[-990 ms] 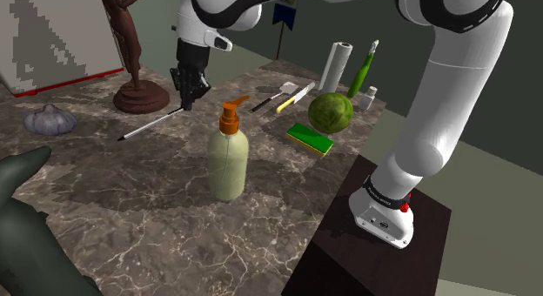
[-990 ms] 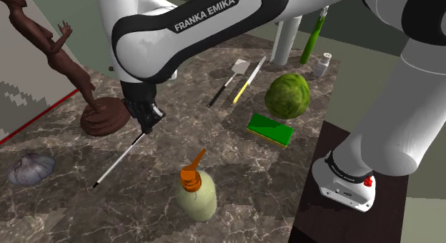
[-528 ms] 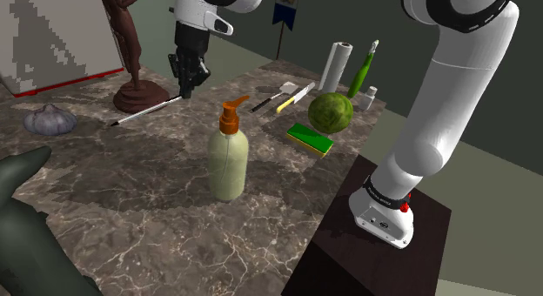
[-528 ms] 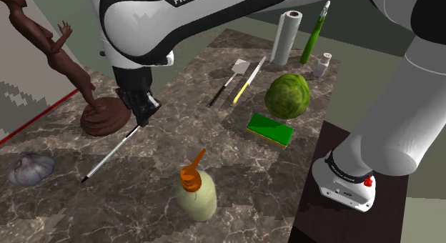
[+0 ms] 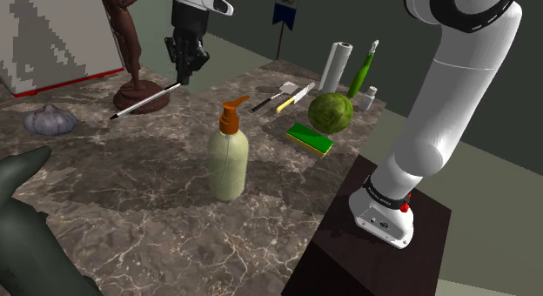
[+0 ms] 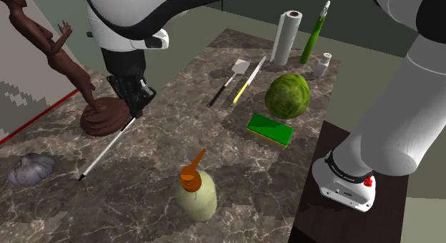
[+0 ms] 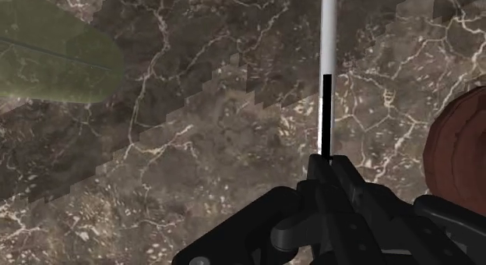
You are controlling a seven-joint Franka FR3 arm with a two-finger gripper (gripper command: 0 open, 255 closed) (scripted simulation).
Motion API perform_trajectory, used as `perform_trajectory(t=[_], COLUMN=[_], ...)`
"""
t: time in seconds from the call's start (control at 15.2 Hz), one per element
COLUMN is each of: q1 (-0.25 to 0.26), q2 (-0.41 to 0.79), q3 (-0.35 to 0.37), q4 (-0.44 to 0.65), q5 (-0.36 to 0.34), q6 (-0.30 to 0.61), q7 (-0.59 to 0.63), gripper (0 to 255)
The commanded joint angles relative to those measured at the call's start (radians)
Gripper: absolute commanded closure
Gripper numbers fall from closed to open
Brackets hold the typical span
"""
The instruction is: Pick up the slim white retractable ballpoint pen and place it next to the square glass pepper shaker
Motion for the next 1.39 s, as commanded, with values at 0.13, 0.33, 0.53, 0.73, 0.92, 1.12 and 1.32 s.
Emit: perform_trajectory(t=[0.13, 0.33, 0.53, 0.73, 0.92, 1.12, 1.32], q1=[-0.057, -0.101, -0.135, -0.163, -0.189, -0.215, -0.242], q2=[-0.103, -0.196, -0.280, -0.355, -0.419, -0.474, -0.520], q3=[-0.017, -0.046, -0.084, -0.129, -0.176, -0.226, -0.277], q4=[-0.104, -0.202, -0.286, -0.358, -0.421, -0.473, -0.516], q5=[0.062, 0.115, 0.156, 0.183, 0.197, 0.198, 0.190], q6=[-0.007, -0.015, -0.031, -0.052, -0.076, -0.102, -0.129], q7=[-0.085, -0.171, -0.256, -0.337, -0.414, -0.489, -0.561], gripper=[255, 255, 255, 255, 255, 255, 255])
